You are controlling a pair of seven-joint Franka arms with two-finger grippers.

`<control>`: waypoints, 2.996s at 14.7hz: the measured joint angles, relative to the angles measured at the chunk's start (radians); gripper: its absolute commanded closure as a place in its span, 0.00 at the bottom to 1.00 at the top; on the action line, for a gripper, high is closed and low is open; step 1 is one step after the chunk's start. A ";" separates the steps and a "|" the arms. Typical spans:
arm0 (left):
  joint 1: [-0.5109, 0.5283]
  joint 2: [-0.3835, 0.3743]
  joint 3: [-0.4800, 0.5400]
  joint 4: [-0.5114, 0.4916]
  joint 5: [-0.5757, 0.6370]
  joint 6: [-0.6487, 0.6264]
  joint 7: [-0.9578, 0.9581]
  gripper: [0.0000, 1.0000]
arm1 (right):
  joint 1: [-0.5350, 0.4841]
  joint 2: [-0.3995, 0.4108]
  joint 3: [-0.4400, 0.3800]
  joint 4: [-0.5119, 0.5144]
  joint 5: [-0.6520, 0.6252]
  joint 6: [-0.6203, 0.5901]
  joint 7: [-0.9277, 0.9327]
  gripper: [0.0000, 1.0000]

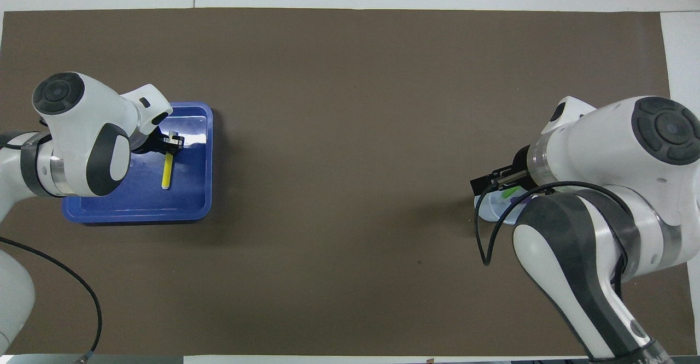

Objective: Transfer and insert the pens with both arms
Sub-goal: 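Insert the green pen into the cup while the left gripper grasps the yellow pen, then lift the yellow pen toward the right gripper while the right gripper approaches, then grasp the yellow pen with the right gripper and open the left gripper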

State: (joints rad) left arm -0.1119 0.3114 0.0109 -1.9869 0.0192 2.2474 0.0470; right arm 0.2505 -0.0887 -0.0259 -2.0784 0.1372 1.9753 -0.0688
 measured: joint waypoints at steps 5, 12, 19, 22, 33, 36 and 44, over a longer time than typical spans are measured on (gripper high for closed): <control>0.003 -0.001 0.004 0.117 -0.005 -0.182 -0.014 1.00 | 0.006 -0.008 0.032 0.010 0.302 0.003 0.206 0.00; -0.004 -0.059 -0.007 0.350 -0.235 -0.601 -0.351 1.00 | 0.005 -0.044 0.037 0.025 0.713 0.063 0.324 0.00; -0.055 -0.111 -0.017 0.364 -0.589 -0.635 -0.987 1.00 | 0.048 -0.128 0.085 0.026 0.740 0.112 0.605 0.00; -0.117 -0.113 -0.018 0.364 -0.663 -0.618 -1.170 1.00 | 0.074 -0.124 0.087 0.017 0.741 0.180 0.641 0.00; -0.233 -0.121 -0.020 0.321 -0.772 -0.528 -1.529 1.00 | 0.200 -0.082 0.110 -0.016 0.740 0.429 0.703 0.00; -0.248 -0.125 -0.020 0.317 -0.789 -0.518 -1.564 1.00 | 0.244 -0.045 0.111 -0.016 0.739 0.508 0.690 0.00; -0.260 -0.126 -0.021 0.317 -0.793 -0.514 -1.580 1.00 | 0.266 -0.005 0.107 -0.003 0.698 0.554 0.582 0.42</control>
State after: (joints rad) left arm -0.3717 0.1855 -0.0097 -1.6703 -0.7741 1.7337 -1.5334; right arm 0.5165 -0.0936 0.0812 -2.0816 0.8349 2.5294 0.5129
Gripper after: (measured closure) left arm 0.833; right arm 0.256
